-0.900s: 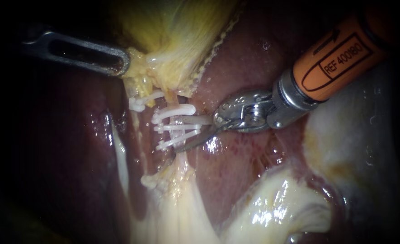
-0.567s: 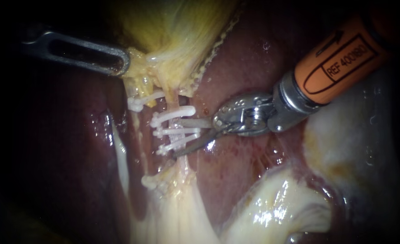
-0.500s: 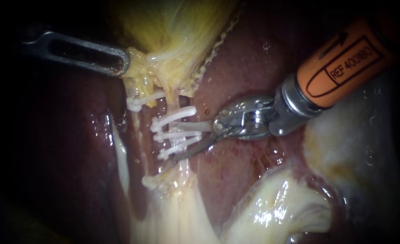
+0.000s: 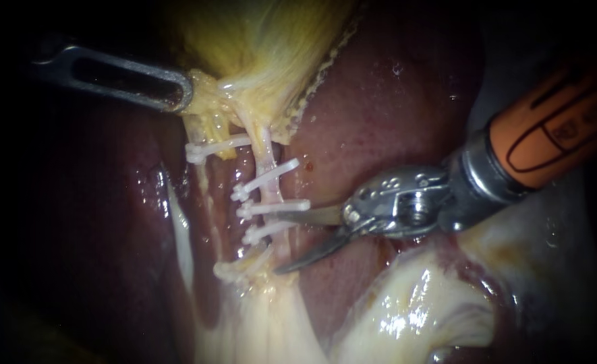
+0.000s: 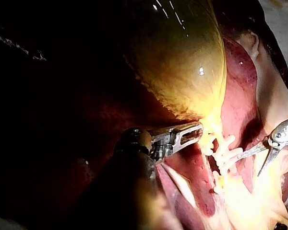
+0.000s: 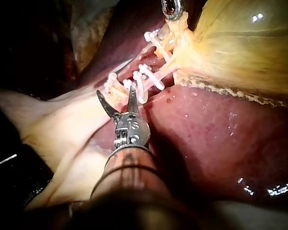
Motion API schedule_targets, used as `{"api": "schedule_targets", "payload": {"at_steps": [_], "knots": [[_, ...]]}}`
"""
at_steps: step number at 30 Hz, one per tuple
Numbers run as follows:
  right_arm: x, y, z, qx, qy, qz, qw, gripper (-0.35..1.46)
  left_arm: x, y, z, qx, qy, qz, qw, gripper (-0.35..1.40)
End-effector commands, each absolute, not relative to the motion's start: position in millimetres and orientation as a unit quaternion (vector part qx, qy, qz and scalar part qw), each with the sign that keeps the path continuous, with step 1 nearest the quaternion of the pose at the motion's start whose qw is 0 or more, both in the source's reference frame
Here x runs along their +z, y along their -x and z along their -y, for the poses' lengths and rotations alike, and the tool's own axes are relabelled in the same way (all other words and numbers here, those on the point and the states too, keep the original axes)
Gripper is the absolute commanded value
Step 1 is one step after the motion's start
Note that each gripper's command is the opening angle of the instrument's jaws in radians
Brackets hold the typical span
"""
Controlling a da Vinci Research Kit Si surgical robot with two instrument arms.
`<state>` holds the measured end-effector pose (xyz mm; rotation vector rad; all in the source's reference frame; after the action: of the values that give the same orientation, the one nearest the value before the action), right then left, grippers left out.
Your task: Go to the cutting position right tube
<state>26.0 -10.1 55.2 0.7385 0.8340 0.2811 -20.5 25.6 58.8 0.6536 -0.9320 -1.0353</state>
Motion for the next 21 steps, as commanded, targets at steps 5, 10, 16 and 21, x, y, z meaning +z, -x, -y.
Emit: {"api": "schedule_targets", "payload": {"at_steps": [5, 10, 16, 21], "knots": [[56.2, -25.1, 9.1, 0.147, -0.351, -0.391, 0.838, 1.37, 58.8, 20.5, -25.6, -0.468, -0.296, 0.421, 0.718, -0.35], [57.3, -24.8, 8.3, 0.156, -0.352, -0.388, 0.837, 1.37, 58.8, 20.5, -25.6, -0.468, -0.296, 0.421, 0.718, -0.35], [58.6, -24.9, 7.5, 0.164, -0.355, -0.385, 0.836, 1.37, 58.8, 20.5, -25.6, -0.468, -0.296, 0.421, 0.718, -0.35], [59.8, -25.7, 6.9, 0.174, -0.358, -0.385, 0.833, 1.38, 58.8, 20.5, -25.6, -0.468, -0.296, 0.421, 0.718, -0.35]]}}
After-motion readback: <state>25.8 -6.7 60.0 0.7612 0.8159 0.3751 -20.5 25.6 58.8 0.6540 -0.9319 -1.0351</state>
